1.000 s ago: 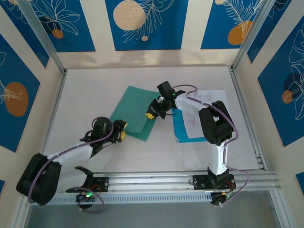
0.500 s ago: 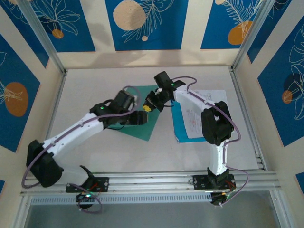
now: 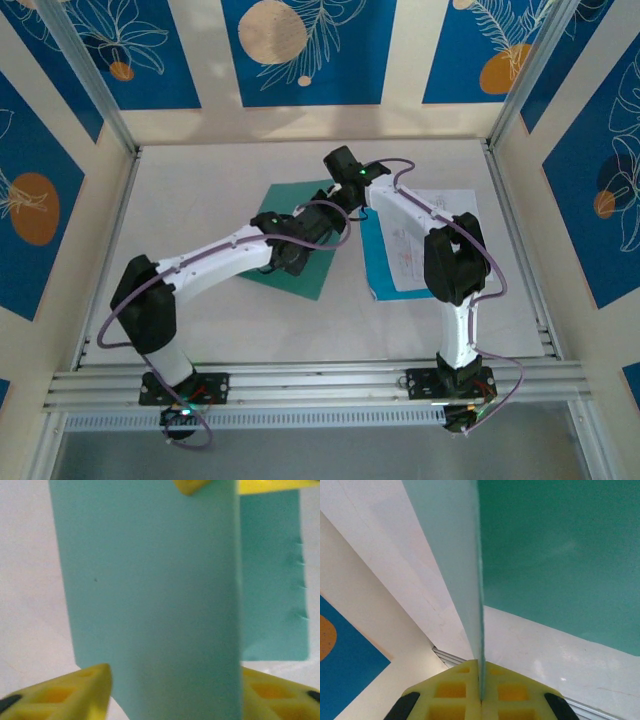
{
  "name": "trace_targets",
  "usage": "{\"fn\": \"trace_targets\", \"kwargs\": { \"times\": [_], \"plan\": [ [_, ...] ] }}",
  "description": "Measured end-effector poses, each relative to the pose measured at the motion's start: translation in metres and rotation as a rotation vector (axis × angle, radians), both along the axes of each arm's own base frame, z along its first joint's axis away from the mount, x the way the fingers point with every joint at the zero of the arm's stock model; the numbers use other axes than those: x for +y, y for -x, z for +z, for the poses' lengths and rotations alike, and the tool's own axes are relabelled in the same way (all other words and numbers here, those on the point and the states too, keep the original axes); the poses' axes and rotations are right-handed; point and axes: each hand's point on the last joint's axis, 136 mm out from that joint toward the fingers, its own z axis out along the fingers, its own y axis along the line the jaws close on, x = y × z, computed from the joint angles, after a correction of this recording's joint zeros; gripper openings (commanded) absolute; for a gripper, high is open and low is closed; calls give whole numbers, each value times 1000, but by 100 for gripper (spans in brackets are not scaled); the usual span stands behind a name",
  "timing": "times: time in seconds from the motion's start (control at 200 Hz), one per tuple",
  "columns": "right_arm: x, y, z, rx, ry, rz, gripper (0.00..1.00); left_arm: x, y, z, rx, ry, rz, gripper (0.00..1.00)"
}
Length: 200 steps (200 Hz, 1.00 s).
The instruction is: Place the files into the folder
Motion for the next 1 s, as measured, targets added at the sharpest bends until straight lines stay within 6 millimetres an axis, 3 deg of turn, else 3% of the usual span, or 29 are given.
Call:
{"fn": "trace_targets", "kwargs": {
  "times": [0.05, 0.075, 0.17, 0.24, 0.3, 0.385, 0.535, 0.63, 0.785, 0.88, 1.0],
  "plan": [
    [0, 1, 0, 2, 0, 1, 0, 0, -3, 0, -10, -18, -5, 0],
    [0, 0, 1, 0, -2, 3, 4, 0, -4, 1, -13, -18, -5, 0],
    [2, -2, 6, -24, -9, 14, 49, -1, -5, 3, -29, -24, -12, 0],
    [-1, -4, 10, -57, -1, 22, 74, -2, -5, 7, -40, -15, -10, 0],
    [-6, -6, 14, -100, 7, 18, 85, -1, -6, 12, -48, 1, -2, 0],
    [-19, 0, 25, -178, 4, 5, 90, 1, -5, 23, -60, 46, 19, 0],
    [-54, 6, 56, -318, -28, -84, 89, 7, 0, 43, -68, 161, 69, 0],
    [-70, 7, 55, -352, -33, -136, 82, 13, 5, 51, -66, 228, 104, 0],
    [-70, 17, 7, -253, 2, -154, 43, 22, 9, 59, -47, 328, 172, 0],
    [-59, 20, -24, -188, 32, -127, 28, 28, 9, 61, -43, 371, 214, 0],
    [-43, 25, -59, -110, 74, -74, 20, 41, 9, 63, -45, 411, 267, 0]
  ]
}}
